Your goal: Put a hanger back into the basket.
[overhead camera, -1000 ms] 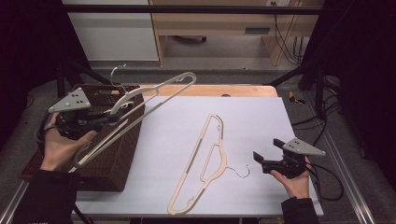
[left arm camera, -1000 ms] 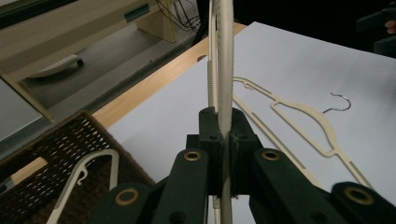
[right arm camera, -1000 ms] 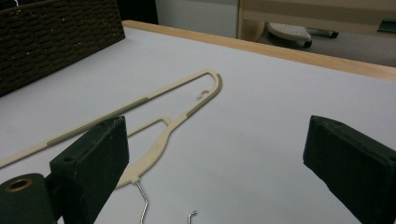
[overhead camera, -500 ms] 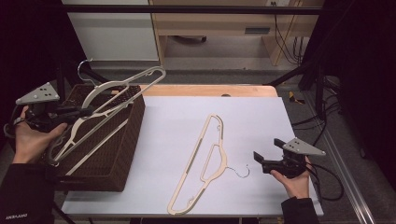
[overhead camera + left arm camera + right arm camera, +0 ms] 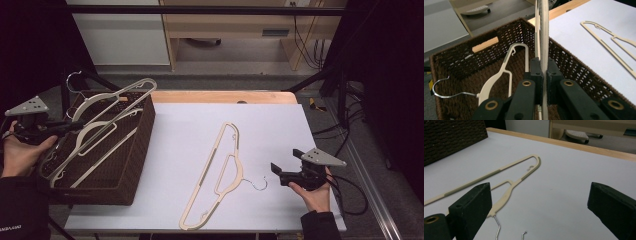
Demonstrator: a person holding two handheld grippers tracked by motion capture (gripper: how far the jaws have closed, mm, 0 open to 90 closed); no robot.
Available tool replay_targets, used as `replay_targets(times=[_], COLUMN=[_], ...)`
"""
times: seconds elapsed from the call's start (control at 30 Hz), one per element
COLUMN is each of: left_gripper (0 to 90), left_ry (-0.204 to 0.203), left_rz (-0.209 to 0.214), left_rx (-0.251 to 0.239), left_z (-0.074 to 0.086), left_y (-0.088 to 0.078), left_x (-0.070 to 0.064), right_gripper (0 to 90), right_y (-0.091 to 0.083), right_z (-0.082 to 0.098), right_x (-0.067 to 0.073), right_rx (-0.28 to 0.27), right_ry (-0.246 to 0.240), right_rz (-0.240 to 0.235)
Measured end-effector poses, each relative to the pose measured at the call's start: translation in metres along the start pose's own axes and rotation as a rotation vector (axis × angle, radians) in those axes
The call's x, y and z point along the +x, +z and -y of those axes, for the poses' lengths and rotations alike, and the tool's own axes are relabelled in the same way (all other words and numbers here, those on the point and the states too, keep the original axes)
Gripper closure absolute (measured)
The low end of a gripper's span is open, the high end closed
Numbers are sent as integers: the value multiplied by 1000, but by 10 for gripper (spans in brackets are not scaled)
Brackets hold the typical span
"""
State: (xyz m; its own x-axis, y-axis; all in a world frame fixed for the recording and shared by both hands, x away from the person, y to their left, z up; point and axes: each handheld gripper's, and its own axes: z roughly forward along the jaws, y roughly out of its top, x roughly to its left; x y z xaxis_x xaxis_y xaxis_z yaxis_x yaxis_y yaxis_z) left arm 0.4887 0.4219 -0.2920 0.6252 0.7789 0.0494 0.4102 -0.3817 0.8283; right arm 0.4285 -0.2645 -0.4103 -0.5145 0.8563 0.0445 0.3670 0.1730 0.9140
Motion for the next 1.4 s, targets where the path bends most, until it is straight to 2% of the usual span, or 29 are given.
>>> replay_targets(times=[0.27,0.43,0.6,0.83,0.97,1.03,1.1,1.13,1.23,1.3,1.4], left_gripper=[866,865,866,865,865,862,858,852,815,808,808], left_ry=[-36,-48,-44,-90,-118,-132,-138,-143,-172,-222,-238], left_rz=[-25,-40,-51,-37,-45,-63,-92,-131,-206,-219,-236], left_rx=[33,43,98,140,190,197,234,270,319,320,330], left_z=[19,24,25,41,50,54,57,59,64,68,72], left_y=[-1,1,12,33,48,52,54,56,58,58,52], left_x=[13,16,14,12,11,11,12,13,18,22,26], right_gripper=[59,59,59,60,59,59,59,59,59,59,59], right_y=[1,2,2,1,2,2,2,2,2,2,2], right_z=[1,1,1,1,1,1,1,1,1,1,1], right_x=[0,0,0,0,1,1,1,1,1,1,1], right_rx=[5,12,11,12,12,12,11,11,11,9,6], right_ry=[0,-5,-1,-3,2,1,1,2,0,0,-2], right_rz=[1,1,1,-2,-3,-3,-4,-5,-4,-4,-4])
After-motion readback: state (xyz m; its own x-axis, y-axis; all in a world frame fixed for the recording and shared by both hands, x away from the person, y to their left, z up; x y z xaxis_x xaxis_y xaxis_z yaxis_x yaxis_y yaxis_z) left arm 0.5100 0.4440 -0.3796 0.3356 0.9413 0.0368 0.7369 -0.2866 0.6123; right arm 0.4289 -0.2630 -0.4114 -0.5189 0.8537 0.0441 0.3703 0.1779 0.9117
